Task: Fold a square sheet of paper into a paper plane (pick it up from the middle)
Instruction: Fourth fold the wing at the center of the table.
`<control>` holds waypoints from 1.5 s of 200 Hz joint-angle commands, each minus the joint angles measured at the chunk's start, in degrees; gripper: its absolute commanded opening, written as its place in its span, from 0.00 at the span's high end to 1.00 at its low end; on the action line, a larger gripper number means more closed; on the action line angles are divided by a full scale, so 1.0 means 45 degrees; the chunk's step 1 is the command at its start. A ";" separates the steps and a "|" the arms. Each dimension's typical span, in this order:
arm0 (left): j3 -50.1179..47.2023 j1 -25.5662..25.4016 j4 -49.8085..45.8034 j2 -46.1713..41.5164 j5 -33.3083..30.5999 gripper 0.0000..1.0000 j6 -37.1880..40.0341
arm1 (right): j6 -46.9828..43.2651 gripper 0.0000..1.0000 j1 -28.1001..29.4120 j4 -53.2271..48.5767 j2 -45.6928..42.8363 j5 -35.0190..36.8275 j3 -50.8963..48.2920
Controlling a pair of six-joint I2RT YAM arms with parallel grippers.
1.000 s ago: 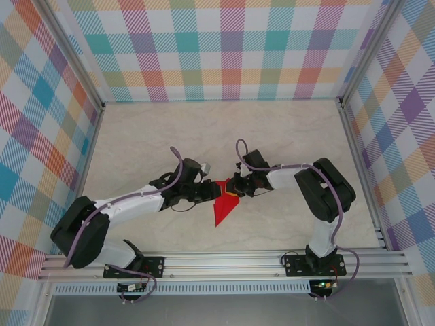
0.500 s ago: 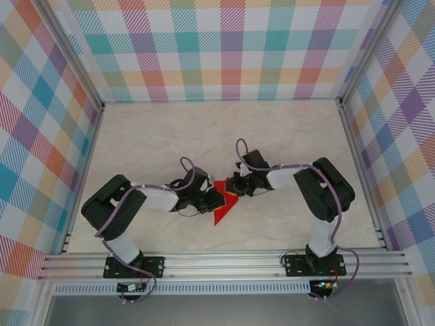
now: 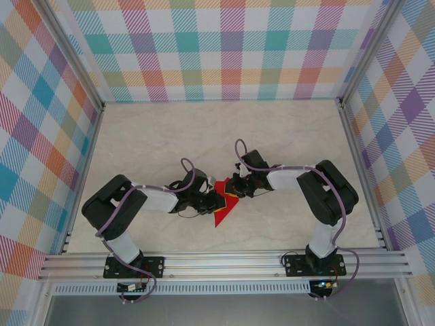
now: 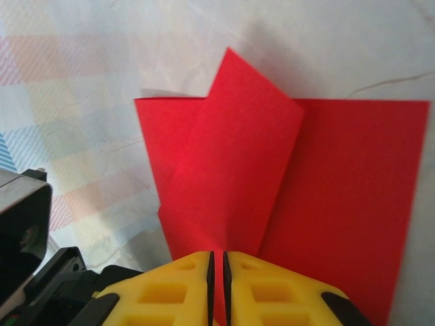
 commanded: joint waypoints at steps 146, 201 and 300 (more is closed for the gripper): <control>0.0040 -0.0179 -0.1473 -0.0820 -0.0212 0.79 0.1108 | -0.0443 0.84 0.0337 -0.0460 0.0173 -0.0022 -0.0493; 0.0170 -0.0286 -0.1657 -0.0090 -0.0328 0.83 0.1226 | -0.0419 0.82 0.0337 -0.0617 -0.1045 -0.0025 -0.0795; -0.0155 -0.0487 -0.1612 0.0035 -0.0405 0.86 0.1278 | 0.0025 0.85 0.0471 0.0094 -0.0339 -0.0994 0.0137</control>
